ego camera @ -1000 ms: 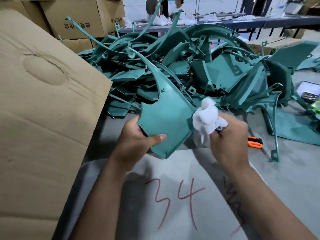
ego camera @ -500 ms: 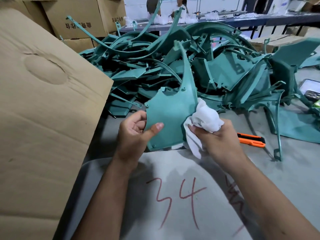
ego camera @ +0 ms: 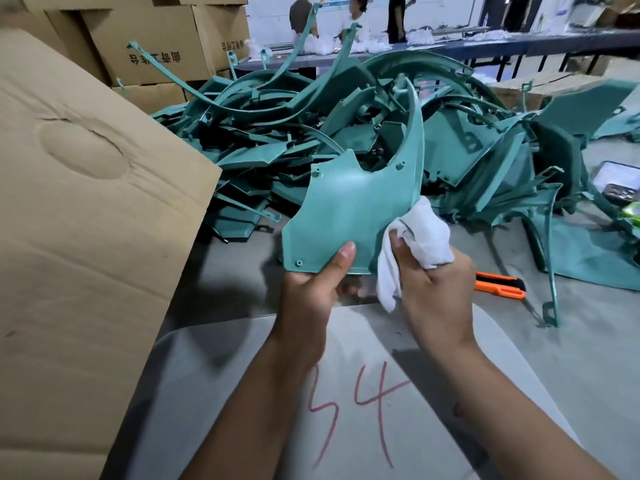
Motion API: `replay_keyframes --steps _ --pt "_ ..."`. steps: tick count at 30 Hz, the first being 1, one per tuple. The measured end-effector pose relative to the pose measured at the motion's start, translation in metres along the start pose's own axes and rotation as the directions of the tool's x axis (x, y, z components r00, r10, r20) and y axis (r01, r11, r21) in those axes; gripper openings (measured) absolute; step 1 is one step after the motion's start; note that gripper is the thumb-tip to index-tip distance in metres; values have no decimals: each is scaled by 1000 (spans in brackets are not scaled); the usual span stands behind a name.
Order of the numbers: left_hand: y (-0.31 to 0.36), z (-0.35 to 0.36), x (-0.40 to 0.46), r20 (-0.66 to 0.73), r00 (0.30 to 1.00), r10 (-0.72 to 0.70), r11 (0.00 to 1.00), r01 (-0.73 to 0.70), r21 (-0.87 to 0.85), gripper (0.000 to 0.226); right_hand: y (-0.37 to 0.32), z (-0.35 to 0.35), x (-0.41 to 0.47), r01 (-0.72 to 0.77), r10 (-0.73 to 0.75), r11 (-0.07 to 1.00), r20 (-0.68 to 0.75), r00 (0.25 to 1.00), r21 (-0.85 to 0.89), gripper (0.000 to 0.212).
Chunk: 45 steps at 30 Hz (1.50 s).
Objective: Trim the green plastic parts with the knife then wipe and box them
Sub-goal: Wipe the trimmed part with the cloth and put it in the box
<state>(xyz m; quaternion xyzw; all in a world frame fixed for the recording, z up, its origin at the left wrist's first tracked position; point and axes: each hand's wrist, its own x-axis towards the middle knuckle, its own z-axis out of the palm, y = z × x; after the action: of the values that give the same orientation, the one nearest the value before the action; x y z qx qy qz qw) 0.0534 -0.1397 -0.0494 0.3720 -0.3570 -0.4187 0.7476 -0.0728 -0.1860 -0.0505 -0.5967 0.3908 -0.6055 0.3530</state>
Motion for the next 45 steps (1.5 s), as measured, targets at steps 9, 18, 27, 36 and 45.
replay_keyframes --steps 9,18,27,36,45 --pt "15 -13 2 242 964 -107 974 53 221 43 0 -25 30 -87 142 956 -183 973 281 21" --pt "6 -10 -1 22 994 104 987 -106 124 23 -10 3 4 155 -175 951 56 983 266 45" --pt "5 -9 4 -159 982 101 994 -107 -25 33 -9 20 -22 -117 43 974 345 937 196 37" --pt "7 1 5 18 991 132 990 -131 -45 38 -7 8 -17 70 -64 994 69 996 -89 48" --pt "22 -34 7 175 972 -156 969 116 220 34 -1 -15 24 -317 364 888 -86 927 333 29"
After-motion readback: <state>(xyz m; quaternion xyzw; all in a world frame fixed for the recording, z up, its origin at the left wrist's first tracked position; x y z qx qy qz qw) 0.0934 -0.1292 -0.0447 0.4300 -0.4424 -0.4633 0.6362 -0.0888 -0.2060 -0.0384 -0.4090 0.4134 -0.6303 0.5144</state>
